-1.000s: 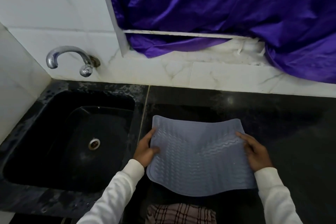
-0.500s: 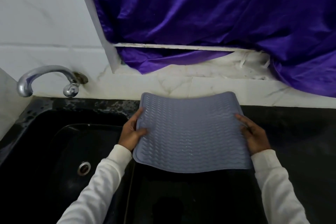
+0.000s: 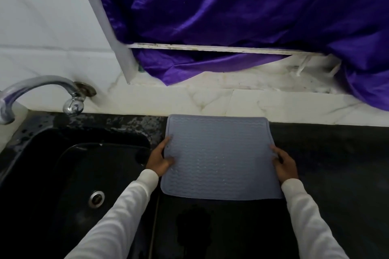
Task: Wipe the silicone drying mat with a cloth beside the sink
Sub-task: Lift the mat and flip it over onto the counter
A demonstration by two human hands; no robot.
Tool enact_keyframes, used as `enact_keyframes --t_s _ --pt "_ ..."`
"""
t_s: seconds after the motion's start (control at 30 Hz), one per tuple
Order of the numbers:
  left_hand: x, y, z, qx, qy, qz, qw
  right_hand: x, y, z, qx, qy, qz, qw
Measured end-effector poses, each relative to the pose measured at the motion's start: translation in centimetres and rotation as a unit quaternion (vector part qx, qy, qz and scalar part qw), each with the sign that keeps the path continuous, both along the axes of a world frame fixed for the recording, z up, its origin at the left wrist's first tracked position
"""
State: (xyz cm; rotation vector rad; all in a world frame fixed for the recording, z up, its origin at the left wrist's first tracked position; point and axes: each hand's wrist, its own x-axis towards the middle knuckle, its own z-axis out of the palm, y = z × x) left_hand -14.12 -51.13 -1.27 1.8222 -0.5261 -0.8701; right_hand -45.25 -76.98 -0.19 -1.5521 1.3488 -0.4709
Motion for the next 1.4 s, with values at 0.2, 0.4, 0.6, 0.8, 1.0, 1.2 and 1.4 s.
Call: enact_keyframes --t_s 0.2,0.4,0.6,0.8,1.0,1.2,1.4 --pt "-0.1 0.4 -0.5 0.006 -0.036 -0.023 0.999 -0.7 0.3 -0.6 -0.023 -0.002 0.004 1.000" --pt "-0.1 0.6 -1.0 0.022 -0.078 -0.057 0.995 -1.5 0.6 -1.0 -0.020 -0.003 -0.010 1.000" --pt "-0.3 -0.2 -1.6 0.092 -0.196 -0.106 0.971 -1.5 -0.1 -1.2 -0.051 0.016 0.029 0.998" --pt "-0.4 -0.2 -1.7 0.115 -0.221 -0.102 0.963 -1.7 0.2 -1.2 -0.062 0.021 0.045 0.997" --pt "-0.4 -0.3 -1.6 0.130 -0.227 -0.107 0.959 -1.5 0.3 -1.4 -0.079 0.027 0.047 0.995" --pt "-0.6 -0.1 -1.4 0.126 -0.218 -0.100 0.963 -1.6 0.2 -1.8 -0.114 0.055 0.069 0.990" --pt "-2.0 1.4 0.0 0.187 -0.237 -0.073 0.951 -1.4 0.3 -2.5 -0.181 0.131 0.055 0.973"
